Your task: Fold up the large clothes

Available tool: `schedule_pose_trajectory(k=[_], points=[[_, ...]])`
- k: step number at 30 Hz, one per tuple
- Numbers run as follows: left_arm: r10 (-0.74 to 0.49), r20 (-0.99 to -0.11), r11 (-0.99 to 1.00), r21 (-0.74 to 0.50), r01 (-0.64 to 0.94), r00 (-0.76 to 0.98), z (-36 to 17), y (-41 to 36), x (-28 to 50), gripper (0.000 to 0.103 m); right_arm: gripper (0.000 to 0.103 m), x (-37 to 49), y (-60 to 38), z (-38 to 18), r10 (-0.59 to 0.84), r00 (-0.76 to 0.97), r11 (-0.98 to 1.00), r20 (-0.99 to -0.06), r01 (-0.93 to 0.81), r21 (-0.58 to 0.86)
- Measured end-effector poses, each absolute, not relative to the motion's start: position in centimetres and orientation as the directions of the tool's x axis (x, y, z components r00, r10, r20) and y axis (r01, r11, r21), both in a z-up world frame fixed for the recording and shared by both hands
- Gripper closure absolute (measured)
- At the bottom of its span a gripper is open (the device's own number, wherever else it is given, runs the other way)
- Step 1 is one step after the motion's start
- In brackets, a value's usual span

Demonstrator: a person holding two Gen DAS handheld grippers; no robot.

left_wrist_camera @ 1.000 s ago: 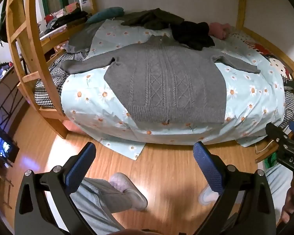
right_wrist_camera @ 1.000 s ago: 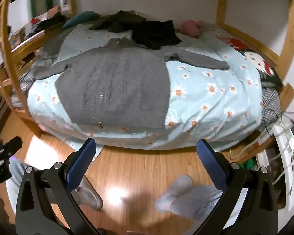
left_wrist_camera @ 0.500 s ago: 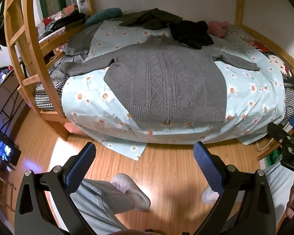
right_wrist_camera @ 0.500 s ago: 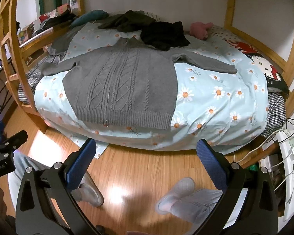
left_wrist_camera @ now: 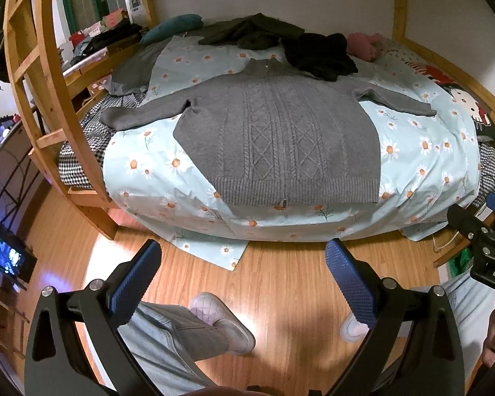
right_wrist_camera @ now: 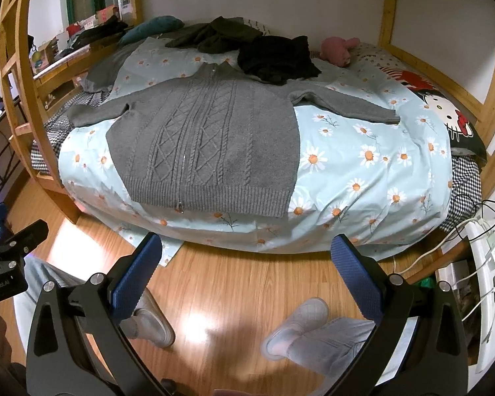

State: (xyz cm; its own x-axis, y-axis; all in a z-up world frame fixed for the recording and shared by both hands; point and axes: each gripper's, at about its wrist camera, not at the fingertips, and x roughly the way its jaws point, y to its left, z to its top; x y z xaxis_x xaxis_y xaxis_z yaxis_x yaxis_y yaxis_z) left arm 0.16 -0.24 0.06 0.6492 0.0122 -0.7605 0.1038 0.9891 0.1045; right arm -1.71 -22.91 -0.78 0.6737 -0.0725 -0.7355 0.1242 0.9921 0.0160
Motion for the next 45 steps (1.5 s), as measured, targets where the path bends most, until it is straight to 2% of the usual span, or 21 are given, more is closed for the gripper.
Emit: schedule_pose_trajectory(k=[45], points=[[0.013,-0.762,0.986,0.118,0.119,0.648,-0.46,-0.73,-0.21,0.006,0.003,-1.78,-22.72,-0.75,-0.067,0.675,0.992,-0.735,0.121,0.021]])
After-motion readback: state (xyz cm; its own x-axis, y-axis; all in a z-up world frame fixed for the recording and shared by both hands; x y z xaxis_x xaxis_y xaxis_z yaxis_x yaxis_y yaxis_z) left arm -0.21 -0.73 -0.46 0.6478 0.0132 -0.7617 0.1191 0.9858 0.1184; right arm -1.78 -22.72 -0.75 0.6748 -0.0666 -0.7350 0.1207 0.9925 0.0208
